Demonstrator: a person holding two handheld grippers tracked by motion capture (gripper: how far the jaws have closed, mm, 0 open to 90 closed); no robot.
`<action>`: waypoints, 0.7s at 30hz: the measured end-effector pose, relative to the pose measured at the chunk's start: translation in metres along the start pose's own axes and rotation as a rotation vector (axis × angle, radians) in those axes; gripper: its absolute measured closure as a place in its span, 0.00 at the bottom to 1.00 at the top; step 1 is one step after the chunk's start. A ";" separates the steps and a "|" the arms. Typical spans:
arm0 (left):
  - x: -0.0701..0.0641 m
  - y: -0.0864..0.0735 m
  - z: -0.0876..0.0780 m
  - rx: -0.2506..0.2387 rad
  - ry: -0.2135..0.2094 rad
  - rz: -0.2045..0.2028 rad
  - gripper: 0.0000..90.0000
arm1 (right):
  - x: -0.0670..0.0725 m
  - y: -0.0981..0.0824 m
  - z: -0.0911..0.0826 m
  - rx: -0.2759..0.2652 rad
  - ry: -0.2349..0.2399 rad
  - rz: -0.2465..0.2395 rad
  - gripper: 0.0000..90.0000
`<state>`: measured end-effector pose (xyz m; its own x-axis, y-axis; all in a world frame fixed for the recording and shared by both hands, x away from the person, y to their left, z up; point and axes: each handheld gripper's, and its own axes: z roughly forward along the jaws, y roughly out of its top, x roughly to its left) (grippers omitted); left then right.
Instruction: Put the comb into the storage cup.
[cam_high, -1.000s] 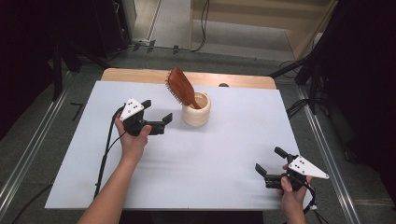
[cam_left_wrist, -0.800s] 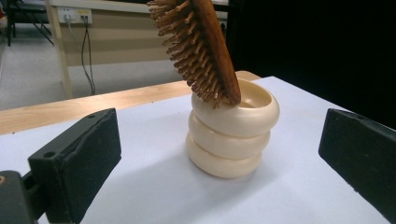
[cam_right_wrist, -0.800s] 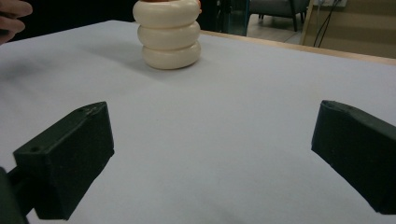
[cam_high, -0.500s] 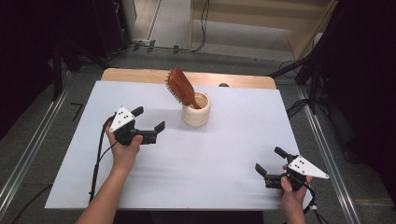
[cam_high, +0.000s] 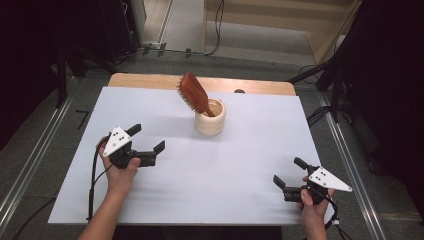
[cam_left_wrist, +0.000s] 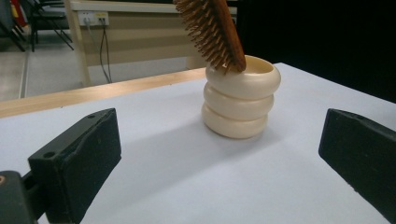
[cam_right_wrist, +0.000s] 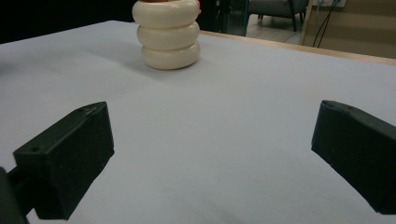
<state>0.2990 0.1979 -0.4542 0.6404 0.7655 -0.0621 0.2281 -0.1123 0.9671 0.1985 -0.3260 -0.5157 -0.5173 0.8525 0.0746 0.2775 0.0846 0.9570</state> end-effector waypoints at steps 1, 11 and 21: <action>0.001 -0.001 -0.003 0.000 0.004 -0.002 0.00 | 0.000 0.000 0.000 0.000 -0.001 0.000 0.00; 0.009 -0.013 -0.030 0.009 0.039 -0.006 0.00 | 0.000 0.000 0.000 0.001 -0.005 0.001 0.00; 0.015 -0.025 -0.050 0.017 0.066 -0.009 0.00 | 0.001 0.000 0.000 0.003 -0.011 0.000 0.00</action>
<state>0.2661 0.2444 -0.4667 0.5882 0.8069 -0.0541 0.2465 -0.1152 0.9623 0.1982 -0.3253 -0.5154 -0.5086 0.8580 0.0721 0.2798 0.0856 0.9562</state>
